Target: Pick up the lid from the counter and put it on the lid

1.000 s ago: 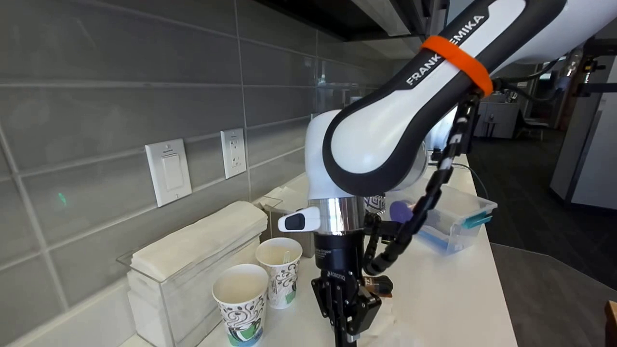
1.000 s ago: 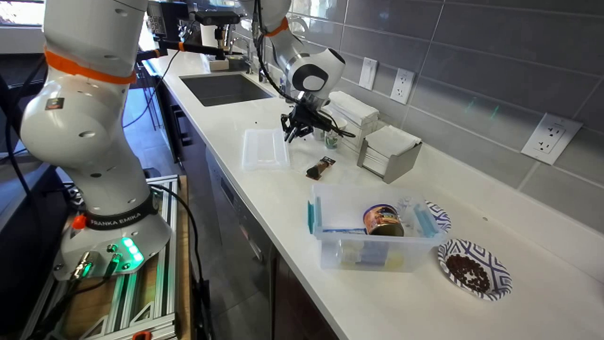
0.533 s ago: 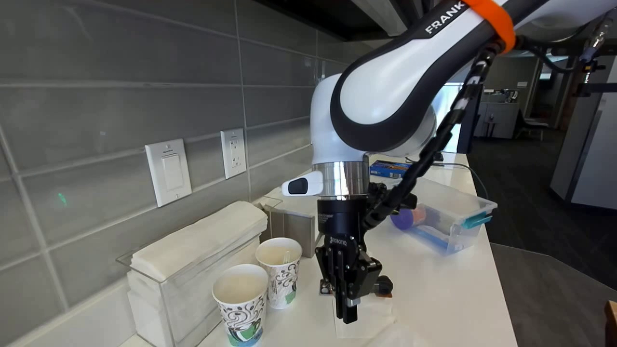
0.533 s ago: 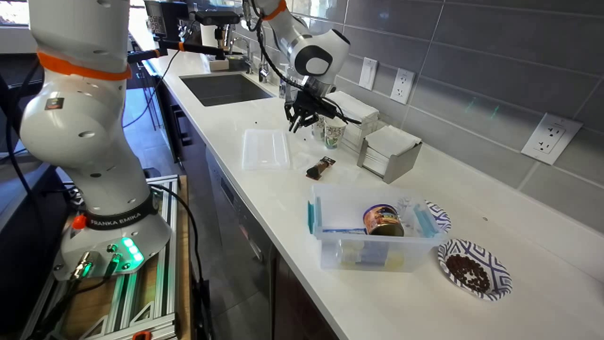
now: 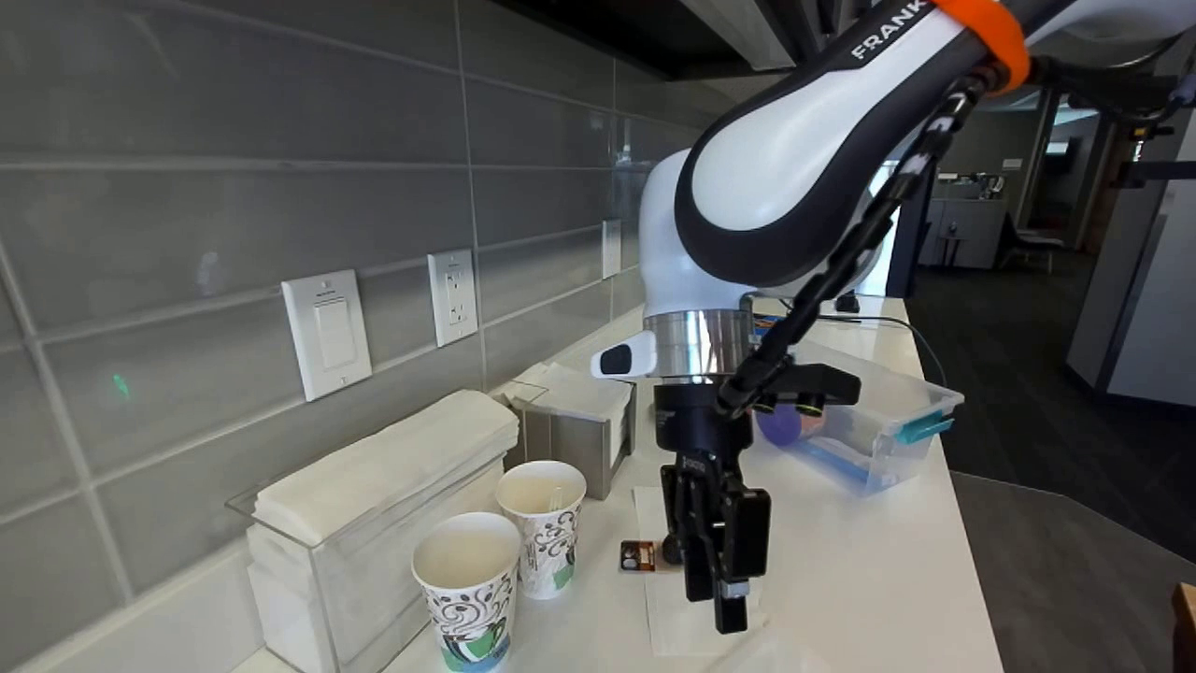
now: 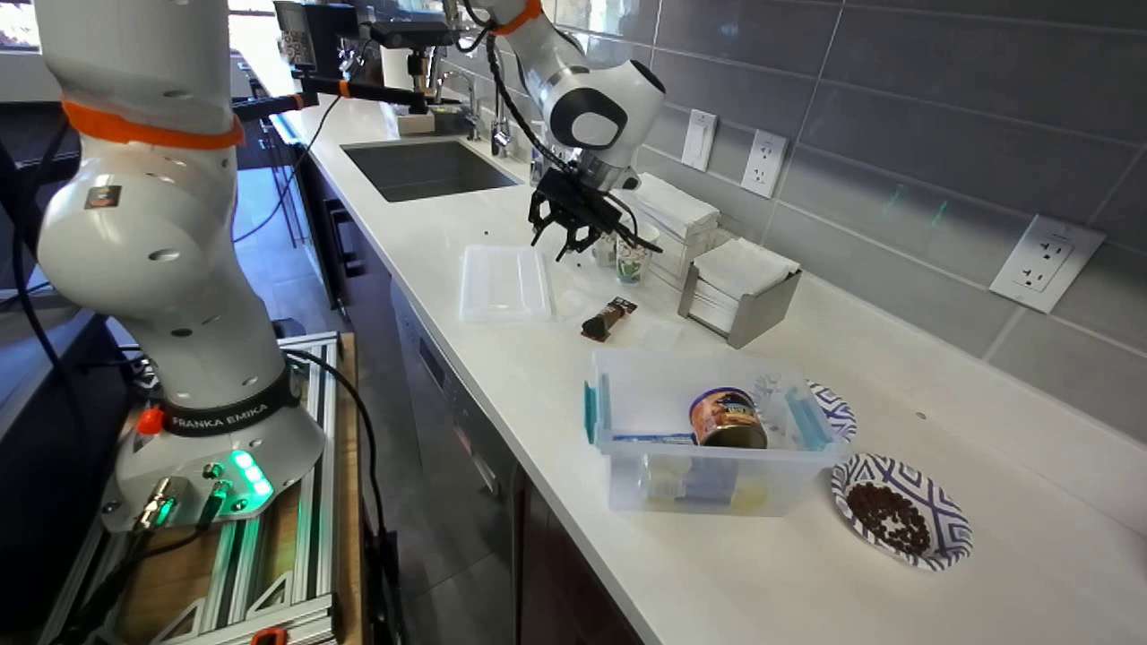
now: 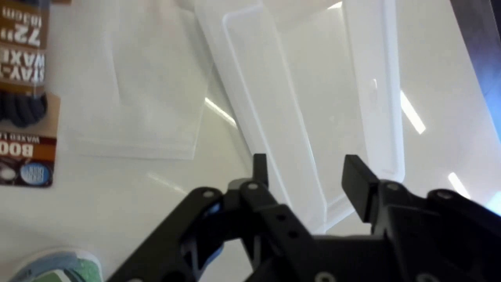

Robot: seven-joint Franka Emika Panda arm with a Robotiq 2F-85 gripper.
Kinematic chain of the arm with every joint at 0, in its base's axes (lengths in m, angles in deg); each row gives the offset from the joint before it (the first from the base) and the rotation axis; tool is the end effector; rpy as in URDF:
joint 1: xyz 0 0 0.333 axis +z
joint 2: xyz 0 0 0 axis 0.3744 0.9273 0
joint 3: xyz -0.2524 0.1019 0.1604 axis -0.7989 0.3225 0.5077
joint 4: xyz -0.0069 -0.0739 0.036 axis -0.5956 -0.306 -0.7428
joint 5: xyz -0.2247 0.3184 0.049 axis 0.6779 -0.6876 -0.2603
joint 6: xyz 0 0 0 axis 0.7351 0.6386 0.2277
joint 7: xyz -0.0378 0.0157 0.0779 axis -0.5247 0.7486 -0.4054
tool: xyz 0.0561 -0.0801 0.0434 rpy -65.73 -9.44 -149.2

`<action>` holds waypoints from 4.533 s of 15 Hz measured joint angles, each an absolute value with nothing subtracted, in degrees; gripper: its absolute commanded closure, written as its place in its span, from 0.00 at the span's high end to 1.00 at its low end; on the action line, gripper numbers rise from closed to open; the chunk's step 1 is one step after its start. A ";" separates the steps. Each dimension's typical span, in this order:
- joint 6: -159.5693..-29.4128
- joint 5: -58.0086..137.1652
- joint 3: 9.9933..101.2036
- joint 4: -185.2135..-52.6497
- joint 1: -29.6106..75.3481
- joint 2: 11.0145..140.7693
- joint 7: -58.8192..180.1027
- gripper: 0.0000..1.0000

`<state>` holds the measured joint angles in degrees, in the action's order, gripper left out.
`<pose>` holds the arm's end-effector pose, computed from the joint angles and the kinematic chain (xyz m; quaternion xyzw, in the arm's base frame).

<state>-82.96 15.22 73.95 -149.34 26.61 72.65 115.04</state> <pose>0.5080 0.1905 0.2853 -0.8684 -0.4519 0.0611 0.1949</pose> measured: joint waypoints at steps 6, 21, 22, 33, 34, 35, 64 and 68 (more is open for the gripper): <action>-82.99 12.20 69.21 -163.64 25.41 59.22 104.86 1.00; -93.38 -0.64 65.51 -178.15 30.32 51.98 98.04 1.00; -94.35 -2.80 65.52 -179.11 30.73 52.68 98.25 1.00; -108.46 -11.65 67.18 -184.03 32.19 56.83 98.40 1.00; -109.47 -12.16 67.56 -184.02 32.46 57.31 98.35 0.75; -110.06 -12.41 67.91 -184.02 32.67 57.78 98.26 0.74; -122.26 -11.94 70.55 -183.31 34.42 61.90 88.96 0.48; -122.83 -10.32 70.59 -181.91 34.96 63.53 86.63 0.33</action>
